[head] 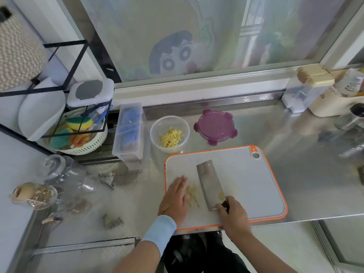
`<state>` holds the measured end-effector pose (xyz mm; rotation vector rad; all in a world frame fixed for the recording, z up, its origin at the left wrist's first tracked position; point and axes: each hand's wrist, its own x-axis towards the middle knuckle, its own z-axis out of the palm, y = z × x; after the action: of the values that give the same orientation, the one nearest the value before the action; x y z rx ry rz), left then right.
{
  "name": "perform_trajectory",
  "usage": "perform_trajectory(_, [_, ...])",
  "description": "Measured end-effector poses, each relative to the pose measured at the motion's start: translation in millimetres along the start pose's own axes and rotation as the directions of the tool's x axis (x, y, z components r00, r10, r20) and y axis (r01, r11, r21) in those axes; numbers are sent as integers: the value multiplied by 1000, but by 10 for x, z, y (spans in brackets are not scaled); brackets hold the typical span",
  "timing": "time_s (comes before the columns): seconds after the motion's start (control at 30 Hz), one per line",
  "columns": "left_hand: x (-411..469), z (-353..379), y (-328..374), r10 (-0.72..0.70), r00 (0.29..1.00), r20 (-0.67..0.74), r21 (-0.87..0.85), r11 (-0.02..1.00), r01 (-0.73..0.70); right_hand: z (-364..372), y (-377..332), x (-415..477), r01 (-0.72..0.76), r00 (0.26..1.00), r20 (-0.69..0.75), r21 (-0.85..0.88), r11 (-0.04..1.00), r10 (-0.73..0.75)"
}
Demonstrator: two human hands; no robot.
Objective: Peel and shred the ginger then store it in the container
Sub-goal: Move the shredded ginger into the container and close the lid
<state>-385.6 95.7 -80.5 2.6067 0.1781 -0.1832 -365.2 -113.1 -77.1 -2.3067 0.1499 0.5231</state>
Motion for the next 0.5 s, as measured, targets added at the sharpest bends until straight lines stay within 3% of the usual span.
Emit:
perform_trajectory(0.23, [79,250,33,-71,991,116,118,991,57,223,30,-127,37,999,-9,-87,996,-38])
perform_trajectory(0.37, [79,377,158,-33,993,110,97,995,22,403,31,-205,115,993,13,-152,982,-115])
perform_trajectory(0.5, [62,478,190,-43,995,87,126,992,32,521,-44,-290,141,990,36,-95,985,-139])
